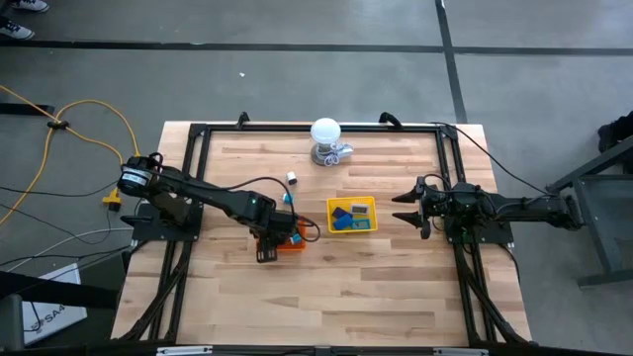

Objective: Pick & Place Office items
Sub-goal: Put the light blue charger adapter into the orange bin

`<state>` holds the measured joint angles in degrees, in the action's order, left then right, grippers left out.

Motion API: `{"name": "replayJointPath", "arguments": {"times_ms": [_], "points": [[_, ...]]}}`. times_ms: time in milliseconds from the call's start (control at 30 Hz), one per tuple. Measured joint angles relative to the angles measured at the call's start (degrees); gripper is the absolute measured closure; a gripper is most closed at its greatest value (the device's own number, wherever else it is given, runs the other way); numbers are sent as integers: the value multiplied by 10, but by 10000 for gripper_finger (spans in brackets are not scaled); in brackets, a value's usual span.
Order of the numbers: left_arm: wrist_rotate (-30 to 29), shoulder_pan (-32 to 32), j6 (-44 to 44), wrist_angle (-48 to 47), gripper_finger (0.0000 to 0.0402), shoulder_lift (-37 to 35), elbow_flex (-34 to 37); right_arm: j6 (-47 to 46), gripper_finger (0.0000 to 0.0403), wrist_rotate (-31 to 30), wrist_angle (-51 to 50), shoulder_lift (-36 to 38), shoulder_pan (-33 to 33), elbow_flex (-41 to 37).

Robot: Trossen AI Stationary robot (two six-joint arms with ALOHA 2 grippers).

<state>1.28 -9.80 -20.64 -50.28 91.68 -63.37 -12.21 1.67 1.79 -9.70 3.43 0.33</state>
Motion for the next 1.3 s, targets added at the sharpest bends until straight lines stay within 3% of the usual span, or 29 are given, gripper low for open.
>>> {"name": "replayJointPath", "arguments": {"times_ms": [233,467,733,933,1300], "points": [[19,55,54,1,199,-44,0,0,183,0,0,0,0,0],[22,174,232,11,199,-85,0,0,183,0,0,0,0,0],[95,309,429,90,199,-44,0,0,183,0,0,0,0,0],[99,325,468,105,199,1,0,0,183,0,0,0,0,0],[86,288,463,122,199,40,0,0,183,0,0,0,0,0]]}}
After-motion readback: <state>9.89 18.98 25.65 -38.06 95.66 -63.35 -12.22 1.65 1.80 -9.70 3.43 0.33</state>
